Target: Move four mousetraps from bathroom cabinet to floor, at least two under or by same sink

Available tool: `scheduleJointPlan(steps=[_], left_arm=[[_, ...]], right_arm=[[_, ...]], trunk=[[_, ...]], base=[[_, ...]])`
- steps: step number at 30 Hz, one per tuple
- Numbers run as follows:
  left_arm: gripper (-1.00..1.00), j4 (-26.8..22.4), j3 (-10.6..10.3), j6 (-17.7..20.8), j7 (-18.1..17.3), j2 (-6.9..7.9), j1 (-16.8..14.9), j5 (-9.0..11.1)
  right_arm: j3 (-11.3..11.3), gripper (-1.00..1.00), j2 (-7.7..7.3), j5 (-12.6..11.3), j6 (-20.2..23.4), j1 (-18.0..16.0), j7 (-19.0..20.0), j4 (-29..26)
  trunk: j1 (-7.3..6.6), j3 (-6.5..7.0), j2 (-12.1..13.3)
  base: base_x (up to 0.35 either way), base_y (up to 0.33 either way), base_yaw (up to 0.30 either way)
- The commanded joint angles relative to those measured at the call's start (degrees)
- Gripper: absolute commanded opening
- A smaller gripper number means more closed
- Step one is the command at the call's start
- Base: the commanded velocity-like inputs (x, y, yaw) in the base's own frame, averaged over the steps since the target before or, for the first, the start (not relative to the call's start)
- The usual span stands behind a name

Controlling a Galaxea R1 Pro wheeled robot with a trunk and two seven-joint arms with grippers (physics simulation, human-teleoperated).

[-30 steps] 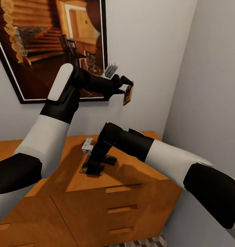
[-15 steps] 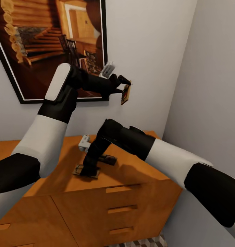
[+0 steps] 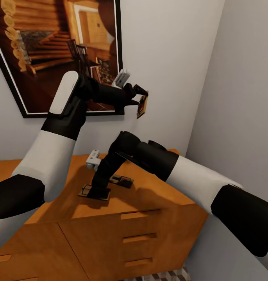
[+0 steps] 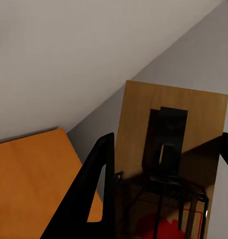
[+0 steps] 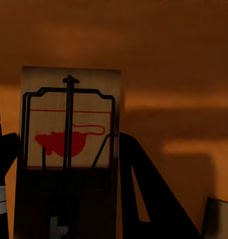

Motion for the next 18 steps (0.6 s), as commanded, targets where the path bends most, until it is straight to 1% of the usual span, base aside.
scheduleJointPlan(steps=[1,15,18], left_arm=[[-1.00,-0.03,0.01,0.08,0.60,0.00,-0.05,0.43],[-1.00,0.09,0.01,0.02,0.60,0.05,-0.05,0.42],[-1.00,0.37,0.01,0.00,0.60,0.08,-0.05,0.42]], right_arm=[[0.02,-1.00,0.01,-0.11,0.29,-0.08,0.07,0.02],[-0.02,-1.00,0.01,-0.15,0.29,-0.09,0.07,0.40],[-0.08,-1.00,0.01,-0.14,0.29,-0.09,0.07,0.53]], trunk=[[0.00,-0.06,-0.03],[0.00,-0.06,-0.03],[0.00,-0.06,-0.03]], base=[[0.000,0.000,0.000],[-0.001,0.000,0.000],[-0.161,0.000,0.000]])
